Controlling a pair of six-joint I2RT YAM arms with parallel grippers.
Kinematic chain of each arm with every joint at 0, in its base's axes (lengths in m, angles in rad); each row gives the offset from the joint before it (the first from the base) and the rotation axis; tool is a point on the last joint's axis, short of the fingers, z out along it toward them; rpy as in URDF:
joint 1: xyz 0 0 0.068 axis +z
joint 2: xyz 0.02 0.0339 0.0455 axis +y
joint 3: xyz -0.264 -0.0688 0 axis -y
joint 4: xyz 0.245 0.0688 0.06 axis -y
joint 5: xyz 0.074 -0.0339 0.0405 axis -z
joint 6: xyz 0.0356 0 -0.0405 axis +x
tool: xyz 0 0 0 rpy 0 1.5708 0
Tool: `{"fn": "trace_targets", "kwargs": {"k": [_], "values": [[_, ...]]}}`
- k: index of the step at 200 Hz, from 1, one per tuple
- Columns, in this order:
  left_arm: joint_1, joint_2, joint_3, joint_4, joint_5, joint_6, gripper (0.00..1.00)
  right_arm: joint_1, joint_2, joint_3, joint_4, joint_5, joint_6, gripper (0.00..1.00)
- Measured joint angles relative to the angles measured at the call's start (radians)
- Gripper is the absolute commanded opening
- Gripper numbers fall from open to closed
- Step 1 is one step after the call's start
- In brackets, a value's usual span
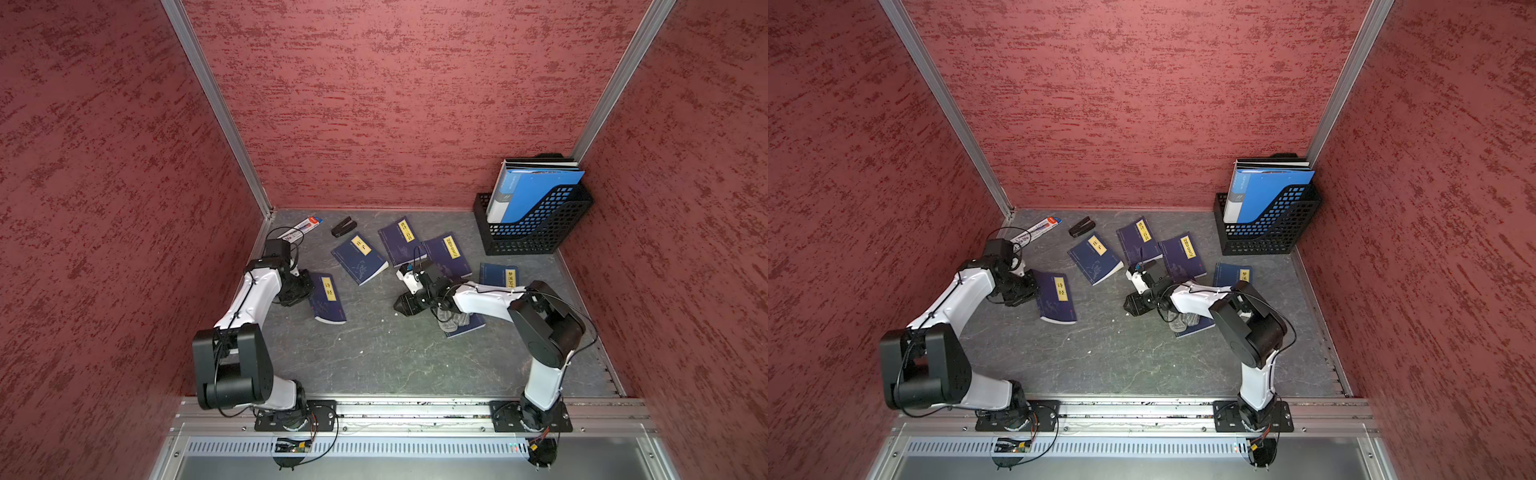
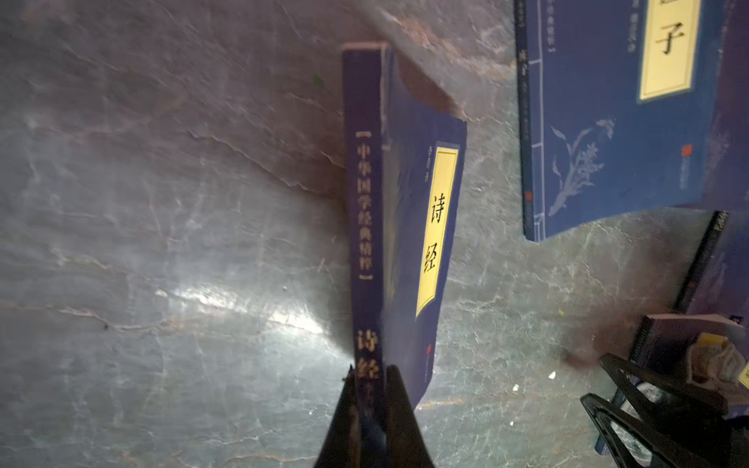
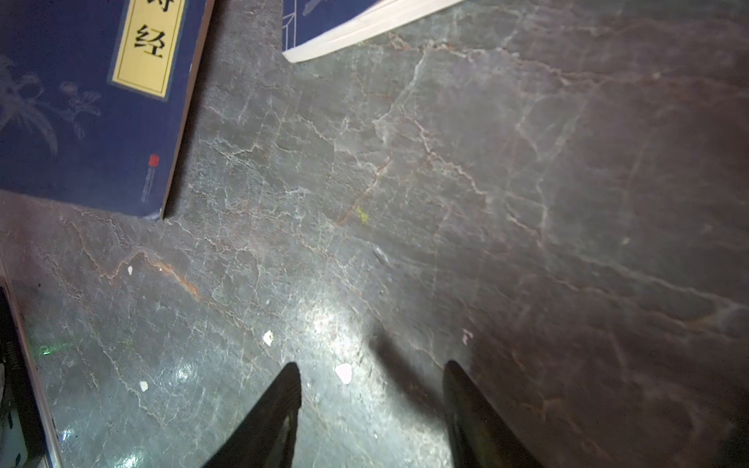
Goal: Wipe the cover of the book
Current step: Place the book at the center of the board.
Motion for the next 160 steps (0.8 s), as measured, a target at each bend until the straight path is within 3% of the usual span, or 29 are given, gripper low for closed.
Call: {"fn": "trace_targets", "kwargs": {"k": [49, 89, 124, 160], "values": [[0.045, 0.089, 0.113, -0.033, -0.029, 0.101, 0.00, 0.000, 0.003, -0.029, 0.018, -0.015, 0.000, 0.58], [0.031, 0.261, 0.263, -0.061, -0.084, 0.161, 0.00, 0.000, 0.004, -0.029, 0.026, -0.022, 0.000, 0.59], [0.024, 0.353, 0.272, -0.076, -0.121, 0.193, 0.00, 0.000, 0.002, -0.048, 0.041, -0.023, 0.000, 0.59], [0.016, 0.359, 0.291, -0.092, -0.132, 0.209, 0.00, 0.000, 0.002, -0.048, 0.044, -0.023, 0.002, 0.60]]}}
